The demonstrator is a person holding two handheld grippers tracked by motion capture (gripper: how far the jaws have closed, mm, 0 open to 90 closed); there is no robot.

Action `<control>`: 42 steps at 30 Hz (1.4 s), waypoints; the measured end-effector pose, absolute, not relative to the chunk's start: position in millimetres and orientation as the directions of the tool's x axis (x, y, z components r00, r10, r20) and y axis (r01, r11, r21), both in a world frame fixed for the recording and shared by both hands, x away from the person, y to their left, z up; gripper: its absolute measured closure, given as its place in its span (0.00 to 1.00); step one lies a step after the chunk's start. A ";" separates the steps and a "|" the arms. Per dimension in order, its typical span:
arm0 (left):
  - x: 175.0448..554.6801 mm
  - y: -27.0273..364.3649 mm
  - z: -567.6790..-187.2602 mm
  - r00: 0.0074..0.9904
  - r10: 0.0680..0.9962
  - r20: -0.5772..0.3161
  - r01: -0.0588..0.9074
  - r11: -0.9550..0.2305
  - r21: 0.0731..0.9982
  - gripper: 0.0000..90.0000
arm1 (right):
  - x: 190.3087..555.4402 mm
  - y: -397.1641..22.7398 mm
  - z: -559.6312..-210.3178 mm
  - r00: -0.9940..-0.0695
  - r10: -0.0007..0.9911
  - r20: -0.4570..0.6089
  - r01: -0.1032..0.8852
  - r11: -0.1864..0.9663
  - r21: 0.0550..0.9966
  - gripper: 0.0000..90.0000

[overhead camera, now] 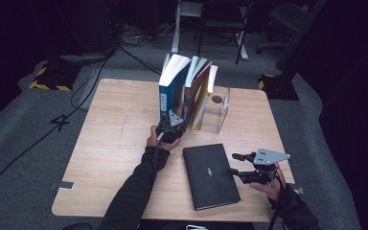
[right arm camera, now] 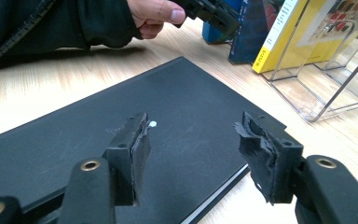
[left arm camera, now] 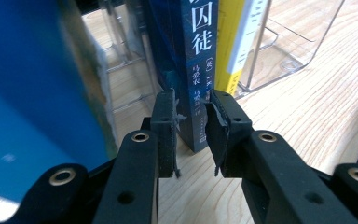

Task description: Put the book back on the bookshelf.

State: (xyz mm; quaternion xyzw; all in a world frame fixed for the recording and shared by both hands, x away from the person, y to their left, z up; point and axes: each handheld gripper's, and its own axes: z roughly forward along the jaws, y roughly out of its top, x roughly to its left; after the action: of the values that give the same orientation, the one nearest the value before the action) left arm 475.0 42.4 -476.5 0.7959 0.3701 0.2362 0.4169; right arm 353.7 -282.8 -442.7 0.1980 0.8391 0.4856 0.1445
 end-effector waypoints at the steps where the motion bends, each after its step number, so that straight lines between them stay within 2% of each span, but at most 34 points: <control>1: 475.4 41.3 -476.4 0.614 0.786 0.066 0.393 -0.377 0.838 0.81 | 353.7 -282.9 -442.7 -0.880 0.472 -0.050 0.192 0.449 0.873 0.49; 9: 476.4 37.8 -475.6 0.617 0.785 0.061 0.398 -0.378 0.836 0.83 | 353.0 -281.0 -442.8 -0.882 0.468 -0.055 0.190 0.461 0.867 0.49; 16: 459.6 50.4 -468.2 0.668 0.742 0.060 0.370 -0.401 0.838 0.73 | 353.8 -279.9 -444.3 -0.886 0.460 -0.050 0.206 0.490 0.847 0.47; 23: 424.6 66.9 -463.5 0.748 0.659 0.081 0.324 -0.468 0.822 0.64 | 348.7 -274.1 -448.4 -0.905 0.423 -0.047 0.223 0.566 0.793 0.42; 27: 410.0 73.0 -466.4 0.770 0.634 0.071 0.325 -0.485 0.812 0.58 | 346.6 -277.3 -450.5 -0.901 0.433 -0.036 0.243 0.570 0.785 0.40; 36: 365.9 84.3 -482.1 0.834 0.550 0.044 0.319 -0.546 0.774 0.45 | 342.3 -290.0 -456.5 -0.881 0.471 0.051 0.346 0.566 0.748 0.31; 42: 351.8 80.4 -496.0 0.862 0.506 0.022 0.322 -0.582 0.747 0.41 | 344.8 -290.3 -467.3 -0.874 0.462 0.153 0.433 0.594 0.678 0.23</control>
State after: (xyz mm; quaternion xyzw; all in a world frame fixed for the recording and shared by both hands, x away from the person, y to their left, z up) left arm 351.8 80.4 -496.0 0.8816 0.2349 0.1169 0.3924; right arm 344.8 -290.3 -467.3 0.2506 0.8926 0.3743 0.0193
